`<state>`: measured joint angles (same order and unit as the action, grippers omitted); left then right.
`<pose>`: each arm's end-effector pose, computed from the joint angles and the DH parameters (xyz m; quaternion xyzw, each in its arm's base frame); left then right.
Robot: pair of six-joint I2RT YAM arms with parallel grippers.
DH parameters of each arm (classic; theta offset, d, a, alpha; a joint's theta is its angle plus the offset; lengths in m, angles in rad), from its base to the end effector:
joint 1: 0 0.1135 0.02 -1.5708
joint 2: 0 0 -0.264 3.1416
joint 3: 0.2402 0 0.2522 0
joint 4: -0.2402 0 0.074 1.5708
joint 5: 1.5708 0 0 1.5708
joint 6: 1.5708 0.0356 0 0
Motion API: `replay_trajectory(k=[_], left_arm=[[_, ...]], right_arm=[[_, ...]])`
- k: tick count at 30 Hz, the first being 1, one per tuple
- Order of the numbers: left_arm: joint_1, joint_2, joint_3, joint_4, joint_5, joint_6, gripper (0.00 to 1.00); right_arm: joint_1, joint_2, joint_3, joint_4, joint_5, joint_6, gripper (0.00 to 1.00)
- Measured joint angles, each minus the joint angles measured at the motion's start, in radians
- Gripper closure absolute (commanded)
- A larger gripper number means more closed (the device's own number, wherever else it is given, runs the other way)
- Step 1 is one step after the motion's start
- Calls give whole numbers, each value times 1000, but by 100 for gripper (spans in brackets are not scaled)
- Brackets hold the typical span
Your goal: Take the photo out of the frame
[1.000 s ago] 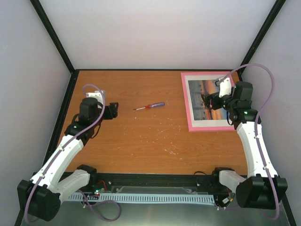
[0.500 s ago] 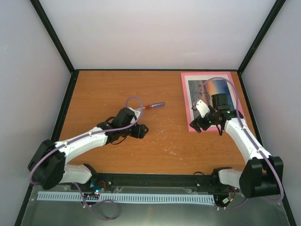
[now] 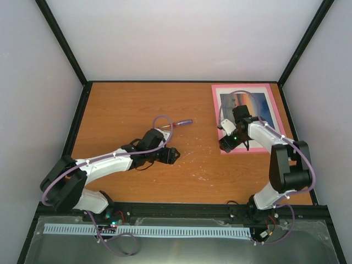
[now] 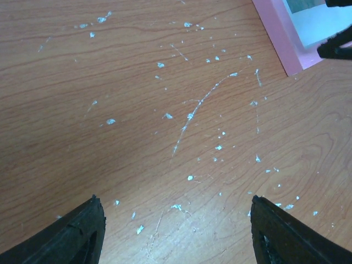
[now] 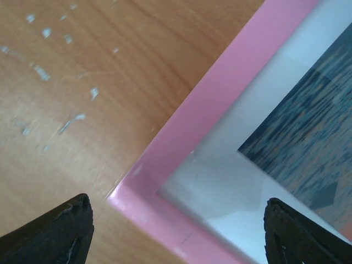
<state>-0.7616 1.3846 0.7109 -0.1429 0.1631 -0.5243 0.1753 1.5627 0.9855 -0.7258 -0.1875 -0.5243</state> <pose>0.1948 -0.1938 0.1875 0.1395 0.9166 -0.2807 0.2483 0.2792 0.0562 0.1890 -0.3499 0.9227 0.0683 0.1470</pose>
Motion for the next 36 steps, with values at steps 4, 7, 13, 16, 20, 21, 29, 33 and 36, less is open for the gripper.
replay_trajectory(k=[4, 7, 13, 16, 20, 21, 29, 33, 36], left_arm=[[-2, -8, -27, 17, -1, -20, 28], [-3, -24, -51, 25, -1, -33, 28], [-3, -43, -68, 38, -4, -47, 27], [-4, -49, -68, 39, -12, -48, 27], [-4, -56, -70, 39, -20, -53, 27], [-4, -58, -70, 39, -21, -54, 27], [-4, -66, -76, 41, -19, -54, 30], [-4, -65, -79, 52, -1, -52, 37], [-5, -65, -79, 79, 25, -42, 40]], right_arm=[[1, 82, 58, 18, 12, 48, 25], [3, 118, 85, 26, 15, 63, 32], [14, 163, 121, 26, 18, 97, 36], [32, 178, 130, 27, 19, 107, 36], [54, 188, 140, 24, 15, 115, 37], [55, 190, 143, 18, 13, 109, 37], [16, 72, 115, -62, 22, -132, 45], [-63, -36, 81, -95, 21, -311, 46], [-105, -57, 52, -109, 20, -429, 49]])
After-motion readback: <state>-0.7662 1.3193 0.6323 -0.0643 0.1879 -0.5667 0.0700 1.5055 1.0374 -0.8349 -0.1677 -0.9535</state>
